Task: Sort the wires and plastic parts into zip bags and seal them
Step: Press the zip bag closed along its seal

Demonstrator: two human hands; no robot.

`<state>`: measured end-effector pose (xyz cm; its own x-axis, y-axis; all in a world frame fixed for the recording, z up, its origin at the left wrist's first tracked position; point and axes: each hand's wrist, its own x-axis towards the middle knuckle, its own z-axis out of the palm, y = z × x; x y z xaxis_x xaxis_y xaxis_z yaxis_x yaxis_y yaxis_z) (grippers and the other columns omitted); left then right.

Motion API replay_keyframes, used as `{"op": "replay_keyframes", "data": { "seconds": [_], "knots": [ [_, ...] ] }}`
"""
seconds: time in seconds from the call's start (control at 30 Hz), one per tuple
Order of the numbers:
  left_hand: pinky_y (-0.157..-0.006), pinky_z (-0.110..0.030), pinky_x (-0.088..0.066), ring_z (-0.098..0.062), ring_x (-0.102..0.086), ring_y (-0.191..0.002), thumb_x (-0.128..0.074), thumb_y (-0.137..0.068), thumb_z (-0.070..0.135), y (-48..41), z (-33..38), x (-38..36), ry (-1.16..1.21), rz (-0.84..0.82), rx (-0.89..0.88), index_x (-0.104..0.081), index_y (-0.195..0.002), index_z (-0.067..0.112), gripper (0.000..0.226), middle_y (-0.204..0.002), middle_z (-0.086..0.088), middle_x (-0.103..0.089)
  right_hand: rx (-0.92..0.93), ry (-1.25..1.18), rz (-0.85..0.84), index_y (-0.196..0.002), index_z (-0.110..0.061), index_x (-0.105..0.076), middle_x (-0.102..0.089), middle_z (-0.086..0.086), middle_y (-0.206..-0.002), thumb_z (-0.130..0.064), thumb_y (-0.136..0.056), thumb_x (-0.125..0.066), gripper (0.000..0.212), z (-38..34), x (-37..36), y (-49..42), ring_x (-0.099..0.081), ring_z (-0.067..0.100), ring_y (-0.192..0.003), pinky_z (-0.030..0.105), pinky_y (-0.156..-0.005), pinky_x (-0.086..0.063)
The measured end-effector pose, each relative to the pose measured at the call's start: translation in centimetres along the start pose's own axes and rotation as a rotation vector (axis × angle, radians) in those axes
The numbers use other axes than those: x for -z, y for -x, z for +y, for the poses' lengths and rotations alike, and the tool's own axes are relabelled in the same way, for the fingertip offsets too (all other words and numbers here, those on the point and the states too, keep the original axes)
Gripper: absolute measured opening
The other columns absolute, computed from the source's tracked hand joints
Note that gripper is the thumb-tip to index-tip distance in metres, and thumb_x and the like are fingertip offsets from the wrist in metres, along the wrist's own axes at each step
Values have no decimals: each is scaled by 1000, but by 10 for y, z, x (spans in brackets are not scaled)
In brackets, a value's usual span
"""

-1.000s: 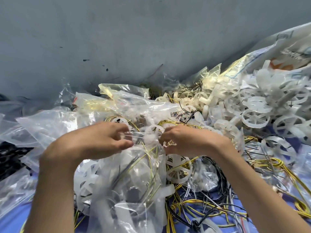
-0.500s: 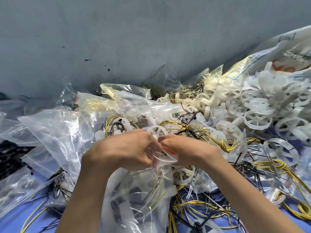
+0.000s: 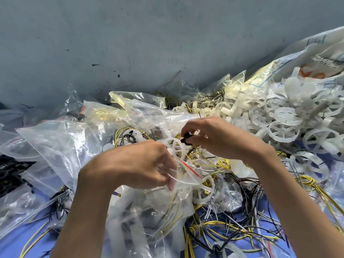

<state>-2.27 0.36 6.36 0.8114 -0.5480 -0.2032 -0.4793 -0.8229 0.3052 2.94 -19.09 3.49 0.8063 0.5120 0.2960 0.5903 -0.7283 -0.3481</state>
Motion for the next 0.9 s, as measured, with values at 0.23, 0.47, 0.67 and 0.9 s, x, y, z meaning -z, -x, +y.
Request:
{"op": "replay_keyframes", "data": {
  "seconds": [0.23,0.47,0.67,0.9],
  "knots": [
    [-57,-2,-39,18,-57,-77,-60,-86,19,8,1,4,49,31,-69,-69,-71,39,26,-78,31,-66,-25,-221,223,-106,-15,-58,-65,1,-80,-16,-95,-52,12,-5,13,2,-67,12,-62,39,-61,-54],
    [-63,1,-36,17,-57,-78,-66,-85,18,8,-5,6,94,156,-110,-68,-69,40,28,-70,33,-62,-5,-523,306,-104,-18,-65,-60,-9,-74,-9,-94,-53,17,-14,22,5,-65,9,-62,27,-57,-54],
    [-75,-25,-50,-2,-65,-84,-68,-83,22,11,-2,5,223,258,-208,-67,-91,41,20,-86,15,-71,42,-704,60,-104,-20,-67,-64,-8,-82,-16,-90,-55,19,-19,24,11,-65,10,-71,20,-67,-52],
    [-53,-14,-40,-6,-51,-55,-79,-65,46,17,2,12,178,477,-414,-67,-80,28,26,-62,11,-61,162,-705,19,-93,-12,-60,-63,-9,-68,-12,-86,-62,7,-35,22,12,-57,4,-61,17,-55,-43]
  ]
}}
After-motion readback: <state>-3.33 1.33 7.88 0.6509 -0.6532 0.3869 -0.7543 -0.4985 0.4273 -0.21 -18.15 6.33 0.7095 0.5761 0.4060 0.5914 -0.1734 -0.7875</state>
